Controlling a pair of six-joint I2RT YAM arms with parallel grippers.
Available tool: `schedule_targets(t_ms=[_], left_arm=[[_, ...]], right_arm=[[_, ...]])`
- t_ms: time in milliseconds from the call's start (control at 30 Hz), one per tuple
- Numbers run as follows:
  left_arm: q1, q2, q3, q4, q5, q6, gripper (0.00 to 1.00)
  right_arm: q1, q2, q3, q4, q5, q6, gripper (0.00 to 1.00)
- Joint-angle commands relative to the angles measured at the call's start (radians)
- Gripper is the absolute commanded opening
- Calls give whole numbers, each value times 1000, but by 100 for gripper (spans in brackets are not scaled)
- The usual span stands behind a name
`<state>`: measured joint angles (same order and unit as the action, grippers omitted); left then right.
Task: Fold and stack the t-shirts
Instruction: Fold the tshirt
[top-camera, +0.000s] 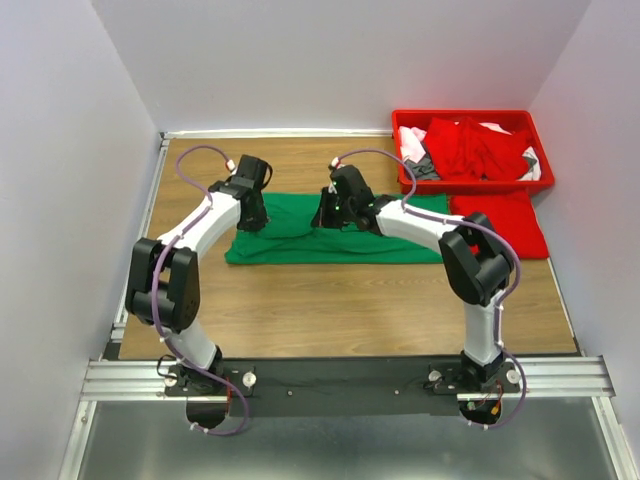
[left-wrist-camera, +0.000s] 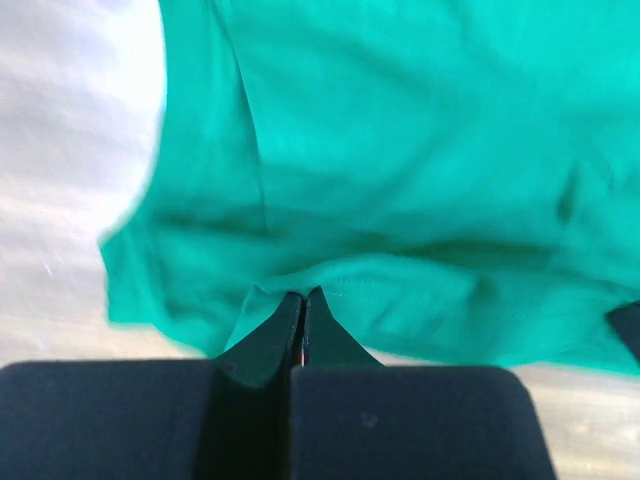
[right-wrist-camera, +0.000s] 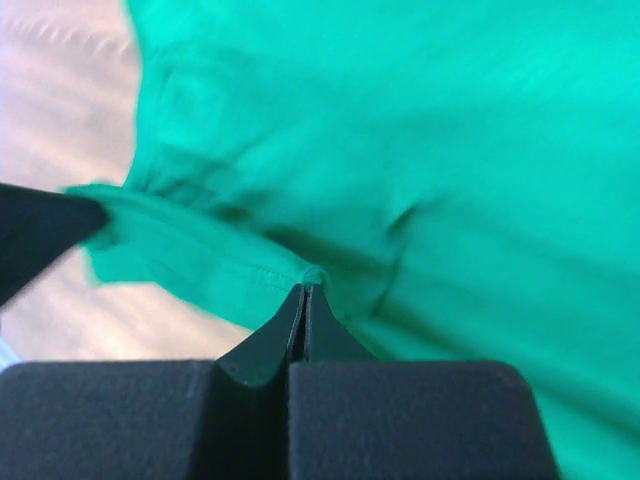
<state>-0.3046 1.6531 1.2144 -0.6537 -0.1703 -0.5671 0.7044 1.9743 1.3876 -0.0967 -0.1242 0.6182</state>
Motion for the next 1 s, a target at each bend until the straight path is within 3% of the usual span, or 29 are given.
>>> schedule_targets(t_ms=[0,233,700,767,933,967], left_arm=[[27,54,100,72,-34,82,0],[48,184,195,132,-31,134,0],[68,280,257,209,-46,162,0],[73,284,249,216,-37,161,9],[81,290,247,230,-29,159,21],[81,293,247,232,-28,158,26]], right_arm=[[-45,73,83,-34,-11,-31,3],[-75,170,201,-41,-45,-58,4],[-111,261,300,-48,-32,-91,7],[-114,268,304,-49,-35,-87,11],[-123,293,329,-52,-34,-80,16],[-123,296,332,-54,-34,-80,21]])
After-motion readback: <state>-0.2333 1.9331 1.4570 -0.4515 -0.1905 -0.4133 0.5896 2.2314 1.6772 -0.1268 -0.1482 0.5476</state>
